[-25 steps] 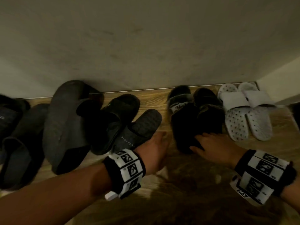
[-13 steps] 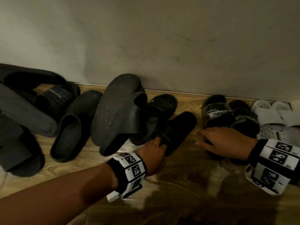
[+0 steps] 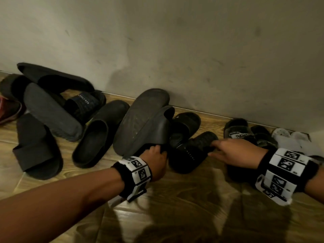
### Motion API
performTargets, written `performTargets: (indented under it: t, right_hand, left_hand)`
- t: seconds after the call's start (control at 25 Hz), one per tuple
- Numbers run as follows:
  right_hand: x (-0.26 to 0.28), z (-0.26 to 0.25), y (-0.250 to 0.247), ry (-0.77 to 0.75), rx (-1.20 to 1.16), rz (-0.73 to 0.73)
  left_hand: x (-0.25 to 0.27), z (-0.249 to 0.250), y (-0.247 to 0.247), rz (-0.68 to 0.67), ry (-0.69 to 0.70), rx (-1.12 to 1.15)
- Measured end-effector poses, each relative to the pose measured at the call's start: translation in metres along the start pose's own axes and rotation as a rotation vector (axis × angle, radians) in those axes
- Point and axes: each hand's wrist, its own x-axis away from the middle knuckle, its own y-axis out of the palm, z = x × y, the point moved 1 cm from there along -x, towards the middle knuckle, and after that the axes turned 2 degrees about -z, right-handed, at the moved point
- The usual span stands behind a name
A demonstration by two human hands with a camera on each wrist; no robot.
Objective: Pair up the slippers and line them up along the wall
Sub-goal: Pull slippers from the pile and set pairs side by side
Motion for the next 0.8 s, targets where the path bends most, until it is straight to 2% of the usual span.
performTargets:
  t: [0.32,0.4,0.48,0.6,0.68,0.8]
  right_hand:
    - [0.005,-0.006,0.028,-0.014,0.009,-0.090]
    - [0.004,-0.009,0.035,-0.043,0.004,-0.090]
    - [0.004,-0.011,0.041,-0.067,-0.004,-0.077]
    - [0.005,-0.012,0.043,-0.068,-0.015,-0.047]
    - [0.005,-0.010,0.040,-0.057,-0.021,-0.026]
    - [0.006,-0.005,0.038,-0.040,-0.023,0.002]
  left_hand:
    - [0.006,-0.006,-0.008,0.078,-0.053,0.028]
    - [0.010,-0.006,-0.014,0.165,-0.052,0.139]
    - [0.016,-0.007,-0.023,0.314,-0.046,0.275]
    - [0.024,-0.011,-0.040,0.484,0.044,0.475]
    - [0.025,-0.014,-0.053,0.550,0.101,0.593]
    - [0.018,-0.023,-0.074,0.584,0.104,0.627]
